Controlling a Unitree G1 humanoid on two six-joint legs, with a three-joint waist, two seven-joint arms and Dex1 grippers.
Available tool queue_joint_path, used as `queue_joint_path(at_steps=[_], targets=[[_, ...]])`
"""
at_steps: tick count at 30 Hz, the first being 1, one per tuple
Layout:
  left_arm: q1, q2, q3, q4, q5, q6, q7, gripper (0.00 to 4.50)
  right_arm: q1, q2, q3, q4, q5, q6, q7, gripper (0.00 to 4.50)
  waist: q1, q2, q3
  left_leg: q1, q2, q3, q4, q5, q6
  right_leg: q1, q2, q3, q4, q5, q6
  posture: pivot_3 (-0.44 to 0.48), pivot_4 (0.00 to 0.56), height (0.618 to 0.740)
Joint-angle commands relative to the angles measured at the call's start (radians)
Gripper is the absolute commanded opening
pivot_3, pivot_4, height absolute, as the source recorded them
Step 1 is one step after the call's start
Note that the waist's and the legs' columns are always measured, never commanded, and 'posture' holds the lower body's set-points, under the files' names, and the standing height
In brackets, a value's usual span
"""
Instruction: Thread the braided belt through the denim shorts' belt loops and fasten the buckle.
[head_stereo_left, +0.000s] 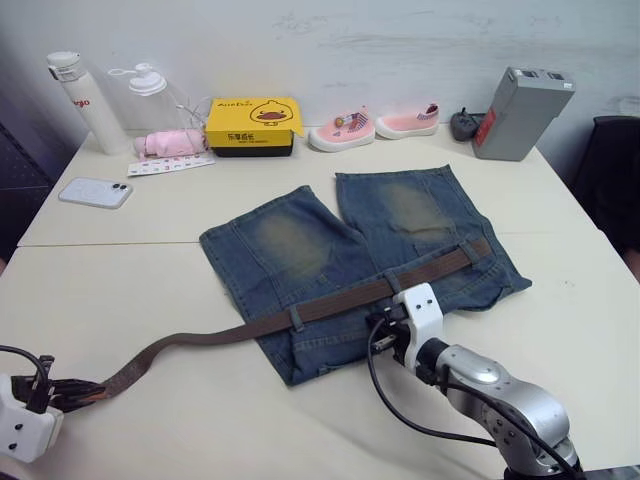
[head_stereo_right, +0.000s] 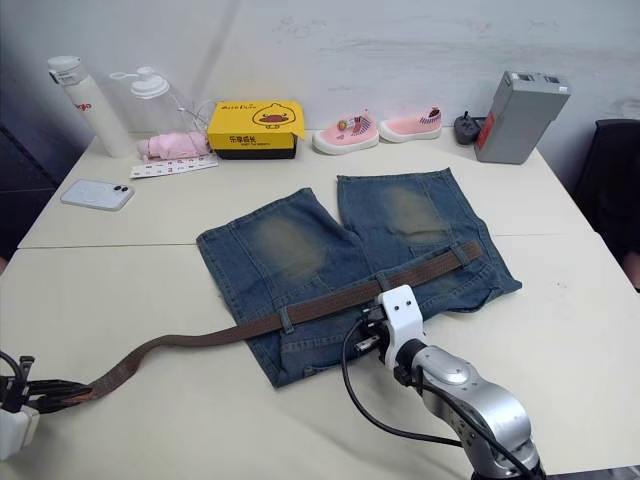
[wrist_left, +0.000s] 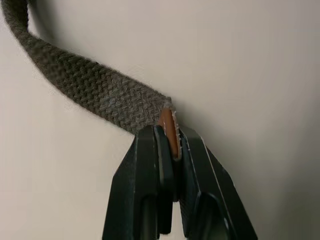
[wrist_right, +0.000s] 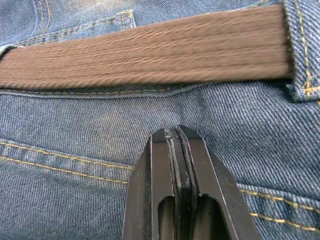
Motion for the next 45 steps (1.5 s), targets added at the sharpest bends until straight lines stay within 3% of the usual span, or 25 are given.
queue_joint_path(at_steps=[1,6,9,16,18,23,26,29,33,34,39,42,45], targets=[[-0.058,-0.042,-0.029,-0.005,-0.059,-0.011,0.027,1.66,-0.007,0.014,0.011,0.009,-0.007,0.007,0.023,0.00,0.000,-0.001,-0.001,0.000,0.000,0.002,0.000,0.000,0.000,-0.003,-0.001,0.000,0.004,0.000,0.000,0.000,0.150,0.683],[-0.091,-0.027,-0.132,-0.171,-0.232,0.014,0.030,3.66,-0.018,0.016,0.005,0.029,-0.018,0.016,0.038,0.00,0.000,-0.003,-0.002,0.000,0.001,0.003,0.000,0.001,-0.003,-0.006,-0.002,0.000,0.009,0.000,0.000,0.000,0.150,0.683],[-0.076,0.032,-0.191,-0.352,-0.328,0.032,0.029,4.39,-0.024,0.008,0.006,0.033,-0.025,0.025,0.052,0.00,-0.004,-0.004,-0.001,0.000,0.001,0.003,0.000,0.001,-0.004,-0.006,-0.002,0.000,0.009,0.000,0.000,0.000,0.150,0.683],[0.030,0.174,-0.244,-0.855,-0.592,0.292,-0.042,4.39,-0.036,0.007,-0.012,0.024,-0.020,0.055,0.078,0.00,-0.003,-0.003,0.000,0.000,0.001,0.004,0.000,0.001,-0.004,-0.006,-0.001,0.002,0.007,0.000,0.000,0.000,0.150,0.683],[0.046,0.178,-0.251,-1.028,-0.684,0.459,-0.085,4.39,-0.043,0.014,-0.037,0.014,-0.008,0.063,0.080,0.00,-0.002,-0.004,0.001,0.000,0.002,0.004,0.000,0.001,-0.004,-0.006,0.000,0.003,0.006,0.000,0.000,0.000,0.150,0.683],[-0.004,0.039,-0.241,-1.275,-0.853,0.874,-0.158,4.39,-0.056,-0.035,-0.147,-0.056,0.053,0.090,0.134,0.00,0.002,0.001,0.005,-0.002,0.000,0.004,0.002,0.001,-0.004,-0.003,0.000,0.009,0.002,0.000,0.000,0.000,0.150,0.683],[-0.093,-0.111,-0.289,-1.355,-0.893,1.094,-0.247,4.50,-0.089,-0.176,-0.329,-0.101,0.195,0.109,0.291,0.90,0.010,0.008,0.008,-0.002,-0.001,0.004,0.003,0.001,-0.003,-0.003,0.001,0.010,0.002,0.000,0.000,0.000,0.150,0.683],[-0.192,-0.260,-0.339,-1.366,-0.892,1.276,-0.375,4.50,-0.126,-0.383,-0.456,-0.076,0.289,0.067,0.519,2.39,0.021,0.009,0.009,-0.002,-0.002,0.004,0.007,0.000,-0.002,0.002,0.002,0.011,-0.004,0.002,-0.001,0.000,0.150,0.683],[-0.254,-0.391,-0.365,-1.348,-0.862,1.435,-0.479,4.50,-0.059,-0.607,-0.407,0.017,0.112,-0.157,0.745,4.26,0.026,0.005,0.008,-0.001,0.004,0.005,0.009,-0.001,-0.004,0.010,0.010,0.010,-0.011,0.001,-0.002,0.000,0.150,0.683],[-0.276,-0.438,-0.371,-1.319,-0.824,1.446,-0.486,4.50,-0.033,-0.661,-0.361,0.071,0.012,-0.264,0.782,4.45,0.027,0.005,0.008,-0.001,0.005,0.005,0.010,-0.002,-0.005,0.010,0.012,0.010,-0.012,0.001,-0.002,0.000,0.150,0.683],[-0.366,-0.599,-0.415,-1.207,-0.677,1.535,-0.539,4.50,-0.025,-0.789,-0.174,0.332,-0.369,-0.666,0.816,4.45,0.029,0.005,0.009,-0.001,0.004,0.007,0.013,-0.002,-0.005,0.012,0.011,0.011,-0.013,0.003,-0.003,0.000,0.150,0.683],[-0.385,-0.644,-0.443,-1.111,-0.509,1.471,-0.532,4.50,-0.100,-0.777,-0.072,0.471,-0.569,-0.811,0.740,4.45,0.025,0.005,0.009,-0.001,0.004,0.007,0.014,-0.001,-0.005,0.012,0.011,0.011,-0.012,0.003,-0.003,0.000,0.150,0.683],[-0.377,-0.666,-0.431,-1.067,-0.434,1.432,-0.520,4.50,-0.151,-0.753,-0.003,0.556,-0.685,-0.848,0.709,4.45,0.023,0.006,0.009,-0.001,0.005,0.008,0.014,-0.001,-0.005,0.011,0.012,0.011,-0.013,0.003,-0.004,0.000,0.150,0.683]])
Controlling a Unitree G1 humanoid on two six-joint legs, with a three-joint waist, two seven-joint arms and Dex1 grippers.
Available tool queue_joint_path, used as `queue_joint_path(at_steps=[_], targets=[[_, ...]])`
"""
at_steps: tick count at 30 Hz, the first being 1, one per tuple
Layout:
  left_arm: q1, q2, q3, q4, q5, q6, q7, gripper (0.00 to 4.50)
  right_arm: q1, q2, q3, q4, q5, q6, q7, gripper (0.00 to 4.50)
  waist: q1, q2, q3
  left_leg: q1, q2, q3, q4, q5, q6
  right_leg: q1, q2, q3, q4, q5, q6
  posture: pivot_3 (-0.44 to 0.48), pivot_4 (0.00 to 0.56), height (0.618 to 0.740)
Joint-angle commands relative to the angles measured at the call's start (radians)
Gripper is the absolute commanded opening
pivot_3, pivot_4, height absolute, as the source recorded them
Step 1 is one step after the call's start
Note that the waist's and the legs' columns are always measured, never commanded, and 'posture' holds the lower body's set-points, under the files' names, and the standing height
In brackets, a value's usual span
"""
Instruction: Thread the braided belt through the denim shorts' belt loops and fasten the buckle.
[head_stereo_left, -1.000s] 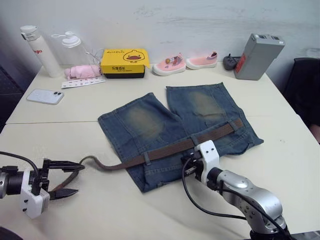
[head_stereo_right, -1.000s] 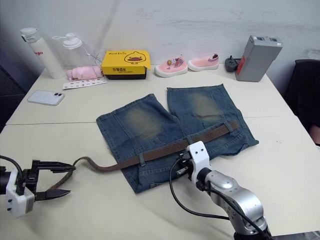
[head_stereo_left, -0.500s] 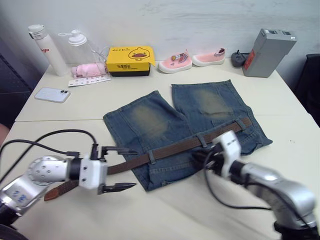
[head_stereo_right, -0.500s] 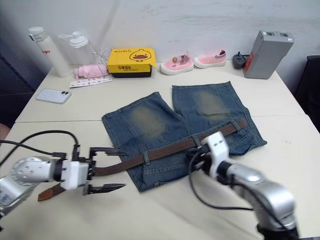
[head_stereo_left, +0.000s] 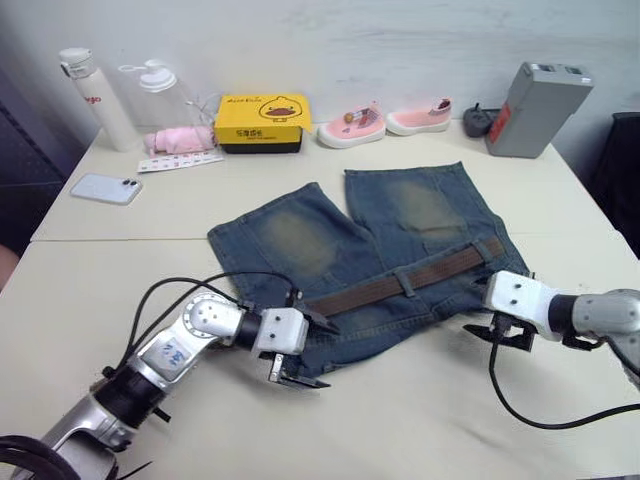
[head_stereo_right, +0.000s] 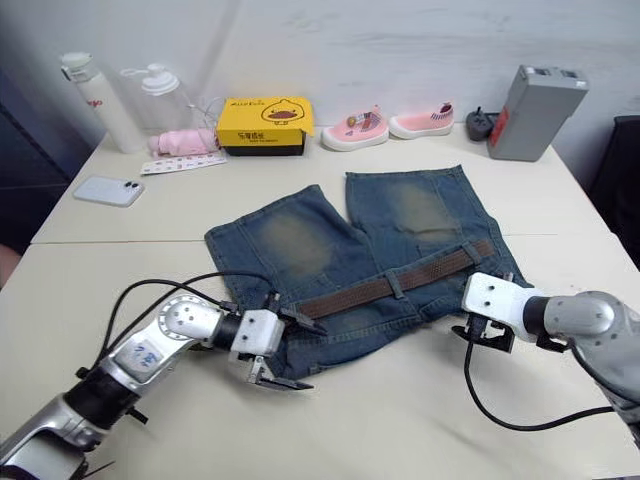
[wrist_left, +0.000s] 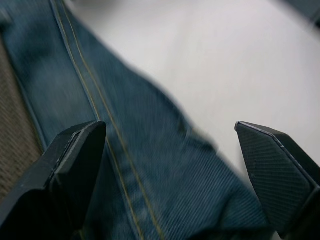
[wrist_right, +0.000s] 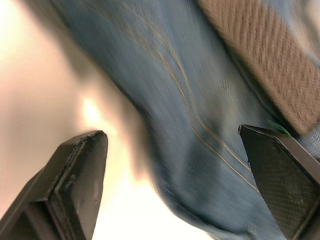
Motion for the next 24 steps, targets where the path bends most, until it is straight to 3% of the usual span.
queue_joint_path(at_steps=[1,3,6,10,11,13,15,19,24], targets=[[0.007,-0.014,0.027,0.037,0.096,-0.067,0.020,4.25,-0.052,0.036,0.057,0.085,-0.141,-0.027,-0.055,4.49,0.000,-0.001,-0.001,0.000,0.000,0.000,0.000,0.000,0.000,0.000,0.000,0.000,0.000,0.000,0.000,0.000,0.150,0.683],[0.011,-0.006,0.042,0.065,0.142,-0.103,0.032,3.76,-0.071,0.065,0.068,0.100,-0.160,-0.007,-0.054,4.50,0.001,-0.004,-0.003,0.000,0.001,0.000,0.001,0.000,0.000,0.002,0.000,-0.001,0.001,0.001,-0.001,0.000,0.150,0.683],[0.020,0.023,0.079,0.112,0.187,-0.152,0.051,2.34,-0.061,0.104,0.048,0.064,-0.122,0.048,-0.025,3.57,0.002,-0.008,-0.006,0.001,0.002,-0.001,0.002,0.000,-0.001,0.002,0.000,-0.001,0.000,0.003,-0.005,0.000,0.150,0.683],[0.012,0.122,0.173,0.255,0.201,-0.242,0.061,1.37,-0.033,0.147,0.027,-0.039,-0.054,0.139,0.017,2.18,-0.002,-0.006,-0.008,0.001,0.003,-0.003,0.001,0.000,-0.001,0.002,0.001,0.000,0.000,0.004,-0.006,0.000,0.150,0.683],[0.009,0.142,0.190,0.290,0.196,-0.268,0.054,1.37,-0.029,0.159,0.022,-0.060,-0.044,0.158,0.024,1.82,-0.006,-0.005,-0.008,0.001,0.006,-0.003,0.001,0.000,-0.002,0.001,0.004,-0.001,0.000,0.004,-0.007,0.000,0.150,0.683],[0.000,0.192,0.222,0.383,0.197,-0.352,0.036,1.37,-0.024,0.196,0.019,-0.121,-0.016,0.198,0.031,0.68,-0.018,-0.001,-0.008,0.001,0.009,-0.003,0.000,0.000,-0.004,0.001,0.006,-0.001,0.001,0.003,-0.009,0.000,0.150,0.683],[-0.012,0.214,0.238,0.444,0.203,-0.401,0.029,1.37,-0.024,0.225,0.021,-0.179,0.006,0.233,0.037,0.02,-0.023,0.003,-0.008,0.002,0.010,-0.002,0.000,0.000,-0.004,-0.001,0.007,-0.002,0.002,0.002,-0.010,0.000,0.150,0.683],[-0.031,0.233,0.282,0.508,0.180,-0.449,0.004,1.37,-0.032,0.289,0.059,-0.317,0.029,0.342,0.037,0.02,-0.024,0.005,-0.008,0.002,0.010,-0.002,0.000,0.000,-0.004,-0.005,0.007,-0.002,0.005,0.002,-0.010,0.000,0.150,0.683],[-0.035,0.214,0.281,0.548,0.234,-0.501,0.023,1.37,-0.027,0.307,0.092,-0.332,-0.003,0.377,0.025,0.02,-0.021,0.005,-0.008,0.001,0.009,-0.002,0.000,0.000,-0.004,-0.006,0.006,-0.002,0.005,0.002,-0.010,0.000,0.150,0.683]])
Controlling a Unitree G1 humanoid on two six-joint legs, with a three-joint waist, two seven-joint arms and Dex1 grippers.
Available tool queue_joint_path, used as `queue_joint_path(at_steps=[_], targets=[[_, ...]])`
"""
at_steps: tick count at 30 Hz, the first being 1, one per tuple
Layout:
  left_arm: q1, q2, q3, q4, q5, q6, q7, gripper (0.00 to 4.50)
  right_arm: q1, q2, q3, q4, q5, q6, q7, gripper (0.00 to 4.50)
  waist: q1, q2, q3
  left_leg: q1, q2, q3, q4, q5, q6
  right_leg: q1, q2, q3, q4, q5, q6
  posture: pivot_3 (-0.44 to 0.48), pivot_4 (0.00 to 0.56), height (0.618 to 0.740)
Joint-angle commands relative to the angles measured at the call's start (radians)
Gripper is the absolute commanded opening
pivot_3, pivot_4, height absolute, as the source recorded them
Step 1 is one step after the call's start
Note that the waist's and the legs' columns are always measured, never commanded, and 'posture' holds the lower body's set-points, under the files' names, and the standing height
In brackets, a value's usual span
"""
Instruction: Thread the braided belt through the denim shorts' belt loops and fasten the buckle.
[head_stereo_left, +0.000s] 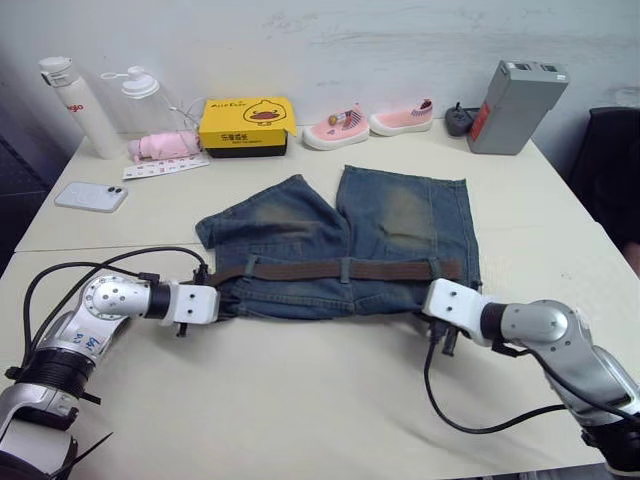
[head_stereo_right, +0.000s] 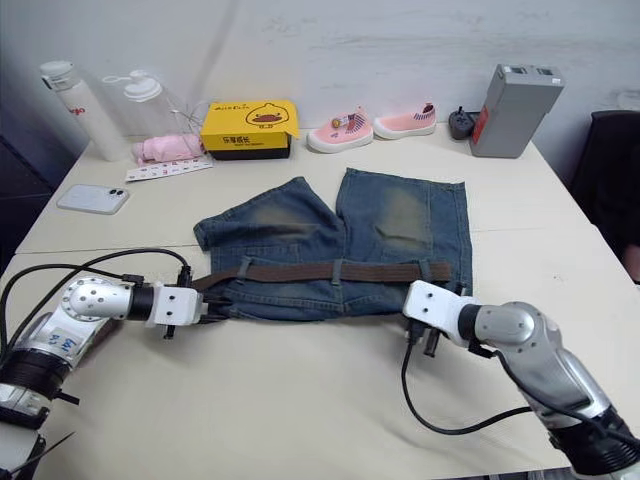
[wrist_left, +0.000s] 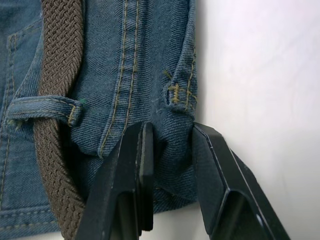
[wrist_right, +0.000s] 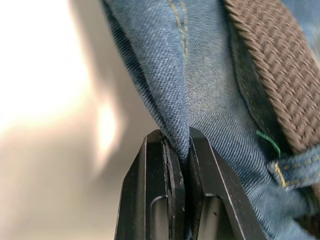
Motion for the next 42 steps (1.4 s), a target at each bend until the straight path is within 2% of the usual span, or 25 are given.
queue_joint_path(at_steps=[1,8,11,12,15,19,20,21,22,23,24,26,27,28,29,33,36,42], targets=[[0.009,-0.001,-0.001,0.048,0.068,-0.014,0.004,1.37,0.002,0.012,0.020,-0.048,-0.005,0.012,-0.005,0.02,0.000,0.000,0.000,0.000,0.000,0.000,0.000,0.000,0.000,0.000,0.000,0.000,0.000,0.000,0.000,0.000,0.150,0.683],[0.060,-0.034,0.035,-0.064,-0.013,0.069,-0.037,1.37,0.018,-0.010,0.019,-0.006,-0.059,-0.006,-0.043,0.02,0.000,0.001,-0.001,0.000,0.000,0.002,0.000,0.000,0.000,0.000,0.000,0.000,0.001,0.000,0.000,0.000,0.150,0.683],[0.079,-0.039,0.044,-0.104,-0.004,0.090,-0.039,1.37,0.024,-0.021,0.010,0.011,-0.069,-0.019,-0.046,0.02,0.000,0.000,-0.001,0.000,0.000,0.002,0.000,0.000,0.000,0.000,-0.001,0.000,0.000,0.000,0.000,0.000,0.150,0.683],[0.091,-0.044,0.043,-0.120,-0.003,0.098,-0.039,1.89,0.026,-0.025,0.008,0.016,-0.071,-0.027,-0.045,0.00,0.000,-0.001,-0.002,0.000,0.000,0.002,0.000,0.000,0.000,0.000,-0.001,0.000,0.000,0.000,0.000,0.000,0.150,0.683],[0.123,-0.049,0.033,-0.137,0.030,0.093,-0.028,2.76,0.031,-0.020,0.005,0.014,-0.060,-0.032,-0.039,0.00,0.001,-0.001,-0.002,0.000,0.000,0.002,0.000,-0.001,0.000,0.001,-0.001,0.000,0.000,0.000,0.000,0.000,0.150,0.683],[0.166,-0.058,0.087,-0.220,-0.051,0.198,-0.040,4.47,0.037,0.009,-0.041,-0.030,-0.011,0.017,-0.045,0.00,0.001,0.000,-0.003,0.000,0.000,0.002,0.000,-0.001,0.001,0.001,-0.001,0.000,0.000,0.000,0.000,0.000,0.150,0.683],[0.177,-0.046,0.096,-0.242,-0.051,0.209,-0.045,4.47,0.037,0.024,-0.074,-0.049,0.030,0.051,-0.042,0.00,0.001,0.000,-0.003,0.000,0.000,0.001,0.000,-0.001,0.001,0.001,-0.001,0.000,0.000,0.000,0.000,0.000,0.150,0.683],[0.188,-0.031,0.107,-0.266,-0.048,0.213,-0.047,4.50,0.037,0.035,-0.113,-0.070,0.078,0.089,-0.032,0.86,0.001,0.000,-0.002,0.000,0.000,0.001,0.000,-0.002,0.001,0.001,-0.001,0.000,0.000,0.000,0.000,0.000,0.150,0.683],[0.200,-0.015,0.119,-0.296,-0.051,0.225,-0.053,4.50,0.035,0.038,-0.151,-0.090,0.118,0.123,-0.020,1.22,0.001,0.000,-0.002,0.000,0.000,0.000,0.000,-0.002,0.001,0.001,-0.001,0.000,0.000,0.000,0.000,0.000,0.150,0.683],[0.216,0.001,0.140,-0.341,-0.080,0.258,-0.065,4.50,0.020,0.036,-0.209,-0.105,0.179,0.177,0.001,1.83,0.001,0.000,-0.001,0.000,0.000,0.000,0.000,-0.002,0.001,0.001,-0.001,0.000,0.000,0.000,0.000,0.000,0.150,0.683],[0.226,0.011,0.153,-0.373,-0.102,0.283,-0.074,4.50,0.009,0.032,-0.246,-0.113,0.218,0.213,0.014,2.12,0.001,0.000,0.000,0.000,0.000,-0.001,0.000,-0.002,0.001,0.000,-0.001,0.000,-0.001,0.000,0.000,0.000,0.150,0.683],[0.239,0.025,0.182,-0.450,-0.149,0.356,-0.084,4.50,-0.086,0.047,-0.354,-0.094,0.356,0.350,0.029,3.09,-0.002,0.002,0.004,0.000,0.001,-0.002,0.000,-0.002,0.001,0.000,-0.001,0.000,-0.001,0.000,0.000,0.000,0.150,0.683],[0.242,0.028,0.191,-0.479,-0.161,0.384,-0.083,4.50,-0.140,0.045,-0.380,-0.065,0.397,0.413,0.026,3.77,-0.002,0.002,0.005,0.000,0.001,-0.002,0.000,-0.002,0.001,0.000,-0.001,0.001,-0.001,0.001,-0.001,0.000,0.150,0.683],[0.243,0.028,0.196,-0.501,-0.169,0.406,-0.083,4.50,-0.178,0.041,-0.393,-0.038,0.420,0.452,0.024,3.92,-0.002,0.002,0.005,0.000,0.001,-0.002,0.000,-0.002,0.001,0.000,-0.001,0.001,-0.001,0.001,-0.001,0.000,0.150,0.683],[0.243,0.026,0.198,-0.519,-0.173,0.425,-0.082,4.50,-0.209,0.036,-0.395,-0.010,0.435,0.481,0.020,4.48,-0.001,0.002,0.005,0.000,0.001,-0.003,0.001,-0.002,0.001,0.000,-0.001,0.001,-0.001,0.001,-0.002,0.000,0.150,0.683],[0.252,0.013,0.205,-0.561,-0.171,0.469,-0.074,4.50,-0.334,0.057,-0.385,0.105,0.474,0.659,-0.052,4.48,0.000,0.002,0.005,0.000,0.002,-0.003,0.000,-0.002,0.001,0.000,-0.001,0.000,-0.001,0.001,-0.002,0.000,0.150,0.683],[0.268,-0.001,0.206,-0.577,-0.152,0.473,-0.055,4.50,-0.434,0.145,-0.390,0.284,0.500,0.817,-0.119,4.48,-0.001,0.002,0.005,-0.001,0.001,-0.001,0.000,-0.002,0.001,-0.001,-0.002,0.000,-0.002,0.001,-0.002,0.000,0.150,0.683],[0.287,-0.008,0.214,-0.598,-0.146,0.483,-0.043,4.50,-0.441,0.144,-0.321,0.382,0.486,0.829,-0.144,4.48,0.003,0.003,0.005,-0.003,0.000,0.002,0.000,-0.002,0.001,-0.001,-0.002,0.000,-0.001,0.001,-0.002,0.000,0.150,0.683]])
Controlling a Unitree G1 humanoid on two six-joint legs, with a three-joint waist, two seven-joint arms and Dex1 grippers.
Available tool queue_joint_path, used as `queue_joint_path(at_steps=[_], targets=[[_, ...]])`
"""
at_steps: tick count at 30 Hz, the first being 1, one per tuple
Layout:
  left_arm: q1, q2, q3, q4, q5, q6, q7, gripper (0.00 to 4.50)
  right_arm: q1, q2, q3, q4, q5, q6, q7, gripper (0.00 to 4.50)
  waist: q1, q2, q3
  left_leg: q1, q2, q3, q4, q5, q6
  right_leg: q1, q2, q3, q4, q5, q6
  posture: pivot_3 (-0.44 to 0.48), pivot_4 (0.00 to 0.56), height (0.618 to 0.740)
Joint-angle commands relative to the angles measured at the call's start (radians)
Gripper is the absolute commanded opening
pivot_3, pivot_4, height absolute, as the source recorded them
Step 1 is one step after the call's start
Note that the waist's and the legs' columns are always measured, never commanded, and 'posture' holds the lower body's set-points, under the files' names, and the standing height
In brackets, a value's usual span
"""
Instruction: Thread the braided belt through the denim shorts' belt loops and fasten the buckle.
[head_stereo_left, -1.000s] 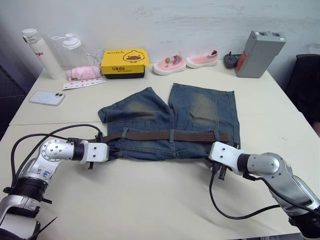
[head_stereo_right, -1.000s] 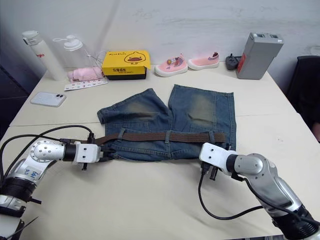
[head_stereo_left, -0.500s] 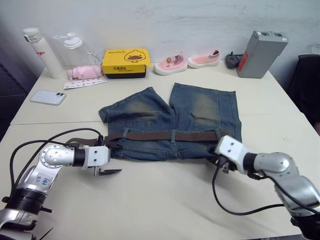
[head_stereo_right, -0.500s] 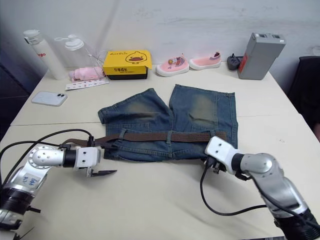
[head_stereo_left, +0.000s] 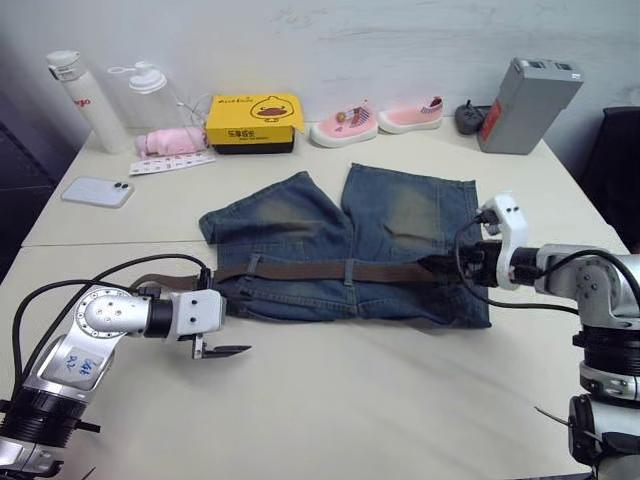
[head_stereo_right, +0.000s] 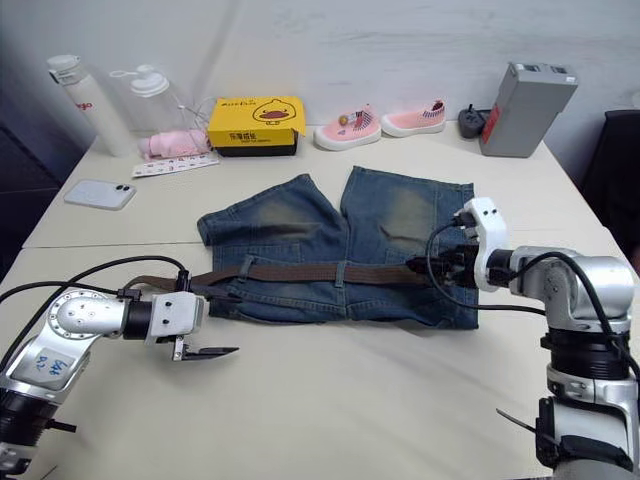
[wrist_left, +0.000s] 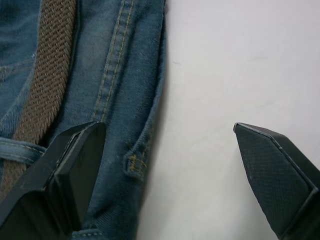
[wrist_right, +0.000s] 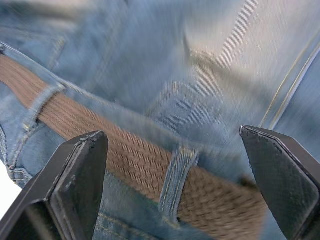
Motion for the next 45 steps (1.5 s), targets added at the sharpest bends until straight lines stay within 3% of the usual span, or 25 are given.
queue_joint_path(at_steps=[1,3,4,5,6,9,14,20,26,36,42,45], targets=[[0.011,-0.001,0.029,-0.033,0.000,-0.001,0.012,4.50,-0.003,-0.016,0.042,0.016,0.007,-0.013,0.000,4.48,-0.001,0.000,0.000,0.000,0.000,0.000,0.000,0.000,0.000,0.000,0.000,0.000,0.000,0.000,0.000,0.000,0.150,0.683],[0.015,-0.003,0.032,-0.037,-0.001,-0.001,0.017,4.50,-0.001,-0.014,0.056,0.026,0.010,-0.026,0.002,4.48,-0.002,0.000,0.000,0.000,0.000,0.001,0.000,0.000,0.000,0.000,0.000,0.000,0.000,0.000,0.000,0.000,0.150,0.683],[0.016,-0.004,0.033,-0.038,-0.001,-0.002,0.020,4.50,-0.001,-0.009,0.054,0.031,0.012,-0.030,-0.001,3.96,-0.003,0.000,0.000,0.000,0.000,0.001,0.000,0.000,0.000,0.000,0.000,0.000,0.000,0.000,0.000,0.000,0.150,0.683],[0.016,-0.006,0.035,-0.039,-0.002,-0.003,0.023,4.50,0.001,-0.012,0.062,0.031,0.011,-0.040,0.002,3.81,-0.003,0.000,0.000,0.001,0.000,0.001,0.000,0.000,0.000,0.000,0.000,0.000,0.000,0.000,0.000,0.000,0.150,0.683],[0.016,-0.008,0.038,-0.040,-0.003,-0.004,0.027,4.50,0.005,-0.017,0.072,0.026,0.008,-0.054,0.006,3.24,-0.004,0.000,0.000,0.000,-0.001,0.001,0.000,0.000,0.000,0.000,0.000,0.000,0.000,0.000,0.000,0.000,0.150,0.683],[0.014,-0.018,0.050,-0.038,-0.012,-0.002,0.042,4.50,0.011,-0.017,0.078,0.019,0.016,-0.069,0.011,2.12,-0.004,0.000,0.000,0.001,0.000,0.001,0.000,0.000,0.000,0.000,0.000,0.000,0.000,0.000,0.000,0.000,0.150,0.683],[-0.148,-0.058,0.126,0.035,-0.142,0.173,0.059,4.50,0.024,-0.011,0.068,0.011,0.023,-0.103,0.005,0.04,0.001,-0.001,0.000,0.000,0.000,0.001,0.000,0.000,0.000,0.000,0.000,-0.001,0.000,0.000,0.000,0.000,0.150,0.683],[-0.376,-0.079,0.153,0.263,-0.200,0.470,0.084,4.50,0.042,-0.003,0.038,-0.028,0.032,-0.125,-0.027,0.02,-0.003,-0.001,-0.001,0.001,-0.002,0.002,0.000,0.000,0.000,0.000,0.000,-0.001,0.000,0.000,0.000,0.000,0.150,0.683],[-0.480,-0.104,0.128,0.431,-0.239,0.742,0.034,4.50,0.076,0.006,0.003,-0.119,0.051,-0.114,-0.069,0.02,-0.004,-0.002,0.000,0.001,-0.002,0.003,0.000,0.000,0.000,-0.001,0.001,-0.001,0.001,0.000,0.000,0.000,0.150,0.683],[-0.585,-0.192,0.110,0.604,-0.223,0.875,0.066,4.50,0.125,0.024,-0.038,-0.216,0.089,-0.084,-0.118,0.02,0.000,-0.007,0.001,0.001,-0.002,0.003,0.001,0.001,-0.001,-0.001,0.001,0.000,0.001,0.000,0.000,0.000,0.150,0.683],[-0.606,-0.239,0.076,0.692,-0.165,0.845,0.078,4.50,0.142,0.028,-0.048,-0.242,0.108,-0.079,-0.143,0.02,-0.003,-0.008,0.001,0.001,-0.001,0.004,0.001,0.001,-0.001,-0.001,0.001,0.000,0.002,0.000,0.000,0.000,0.150,0.683],[-0.615,-0.253,0.089,0.717,-0.158,0.833,0.099,3.79,0.140,0.034,-0.049,-0.254,0.120,-0.076,-0.151,0.00,-0.003,-0.009,0.001,0.001,-0.001,0.004,0.001,0.001,-0.001,-0.001,0.001,0.000,0.001,0.000,0.000,0.000,0.150,0.683]])
